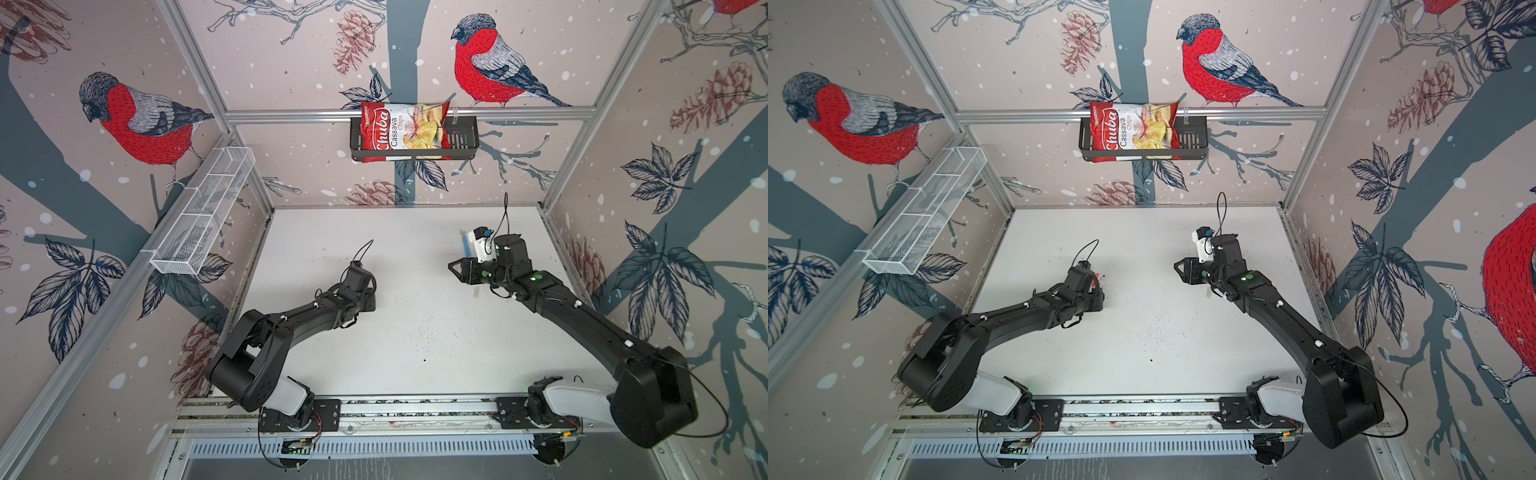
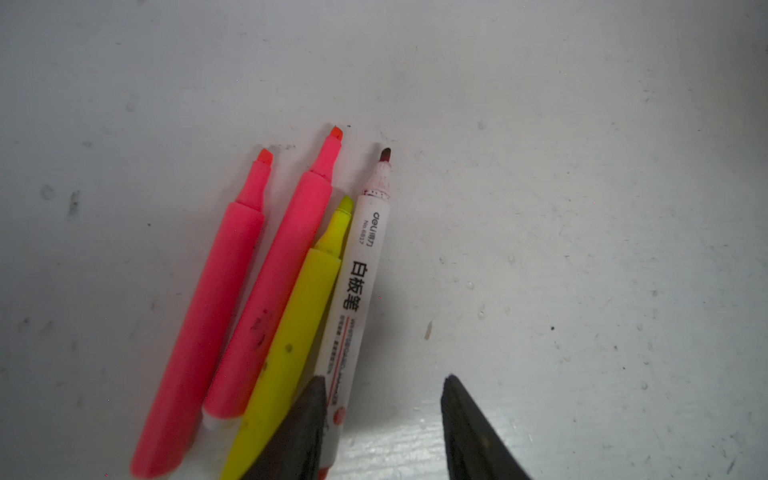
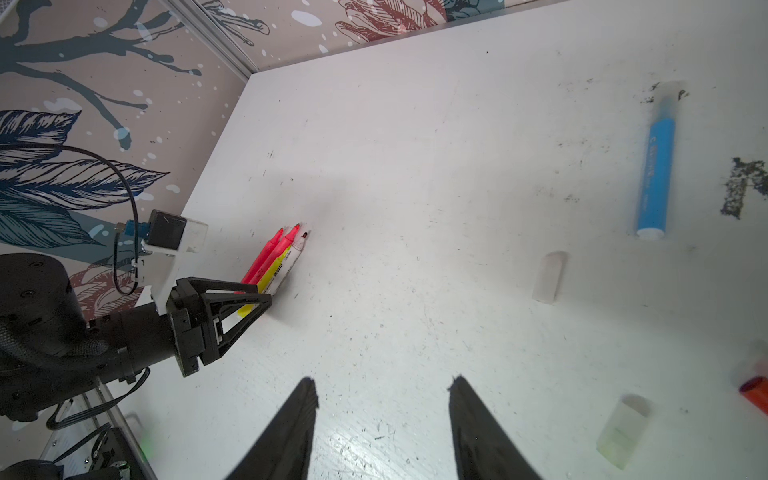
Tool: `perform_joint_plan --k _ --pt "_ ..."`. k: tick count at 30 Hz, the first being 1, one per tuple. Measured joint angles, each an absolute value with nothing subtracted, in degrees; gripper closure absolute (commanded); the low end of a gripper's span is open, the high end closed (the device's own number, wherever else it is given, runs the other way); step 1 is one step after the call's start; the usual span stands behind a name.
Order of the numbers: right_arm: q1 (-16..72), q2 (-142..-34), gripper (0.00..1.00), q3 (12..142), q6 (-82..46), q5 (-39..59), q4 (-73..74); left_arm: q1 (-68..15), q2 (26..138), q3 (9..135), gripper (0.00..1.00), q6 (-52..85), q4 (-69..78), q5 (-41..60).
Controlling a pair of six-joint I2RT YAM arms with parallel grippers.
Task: Insert the pens into the pen caps
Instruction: 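Grasp the white marker with the left gripper while the right returns toward center, then lift the white marker upright with the left gripper while the right approaches it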
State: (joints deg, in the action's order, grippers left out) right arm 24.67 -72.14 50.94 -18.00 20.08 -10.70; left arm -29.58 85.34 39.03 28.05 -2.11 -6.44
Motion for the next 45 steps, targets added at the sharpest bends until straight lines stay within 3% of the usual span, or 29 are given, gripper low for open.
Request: perform_joint_plan --k 11,26,31,35,45 --pt "24.69 -70.06 0.47 49.6 -18.26 20.36 -9.58 -29.43 87.5 39.24 0.54 27.44 -2.04 -7.55" --pt "24.69 -69.25 0.47 49.12 -18.44 20.49 -9.08 -29.43 90.89 40.56 0.72 26.37 -1.98 -5.3" --pt "24.67 -68.93 0.47 48.75 -18.59 20.47 -8.91 -29.43 92.38 41.43 0.84 25.23 -0.71 -3.64" --pt "24.62 -68.84 0.47 48.31 -18.65 20.45 -8.62 -29.45 92.99 41.71 0.88 24.97 0.43 -2.39" --pt "24.27 -67.83 0.44 44.05 -20.21 22.46 -5.76 -29.98 84.62 35.14 0.88 24.62 4.82 6.11"
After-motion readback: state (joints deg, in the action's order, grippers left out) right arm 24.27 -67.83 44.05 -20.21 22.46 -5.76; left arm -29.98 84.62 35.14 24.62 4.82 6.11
